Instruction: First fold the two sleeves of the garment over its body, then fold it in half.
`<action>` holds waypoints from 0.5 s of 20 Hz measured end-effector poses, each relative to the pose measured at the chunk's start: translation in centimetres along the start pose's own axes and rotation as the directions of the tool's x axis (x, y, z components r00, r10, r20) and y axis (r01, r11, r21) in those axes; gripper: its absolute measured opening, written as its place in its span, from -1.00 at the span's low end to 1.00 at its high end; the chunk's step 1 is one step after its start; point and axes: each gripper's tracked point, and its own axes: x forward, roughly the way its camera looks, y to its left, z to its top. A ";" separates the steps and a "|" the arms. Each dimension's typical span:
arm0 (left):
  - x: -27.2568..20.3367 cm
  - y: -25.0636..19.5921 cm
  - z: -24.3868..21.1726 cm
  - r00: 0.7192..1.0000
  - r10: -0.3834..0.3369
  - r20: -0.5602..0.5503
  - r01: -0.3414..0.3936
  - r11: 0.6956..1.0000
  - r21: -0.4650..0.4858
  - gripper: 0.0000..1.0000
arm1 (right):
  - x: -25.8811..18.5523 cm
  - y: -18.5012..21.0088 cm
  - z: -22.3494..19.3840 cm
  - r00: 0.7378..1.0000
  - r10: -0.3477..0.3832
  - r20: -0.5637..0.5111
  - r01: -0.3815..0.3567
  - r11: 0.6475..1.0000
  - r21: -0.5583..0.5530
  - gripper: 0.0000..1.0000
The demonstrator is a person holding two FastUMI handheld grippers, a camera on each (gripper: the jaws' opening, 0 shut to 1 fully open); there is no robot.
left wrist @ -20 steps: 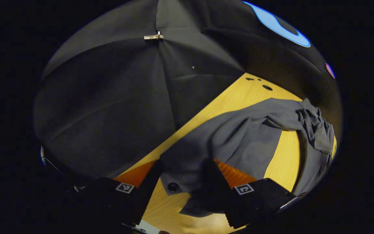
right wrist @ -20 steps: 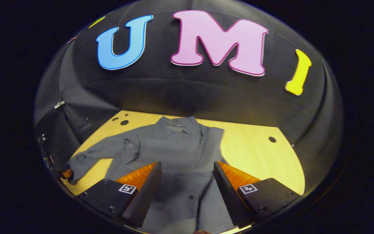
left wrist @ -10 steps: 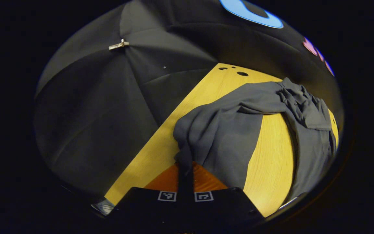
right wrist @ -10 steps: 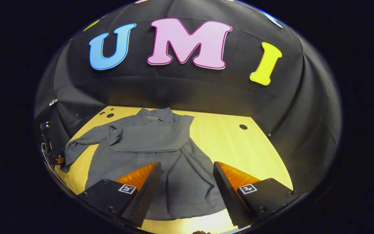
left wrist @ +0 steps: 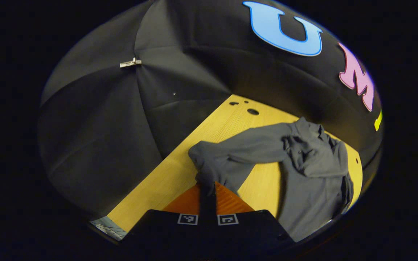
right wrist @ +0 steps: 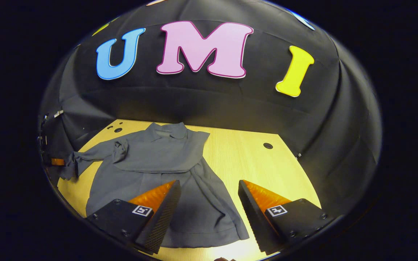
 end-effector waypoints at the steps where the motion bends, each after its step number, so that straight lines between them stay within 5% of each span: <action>1: -0.3 -1.1 1.5 1.000 -0.009 0.021 0.010 1.000 -0.006 -0.89 | 0.1 -0.4 -0.1 1.000 0.004 -0.002 -0.004 1.000 0.007 0.96; 10: 0.1 -19.4 11.9 0.974 -0.181 0.140 0.156 0.973 0.167 -0.89 | 1.6 -5.3 -1.0 1.000 0.022 -0.008 -0.022 0.999 0.049 0.96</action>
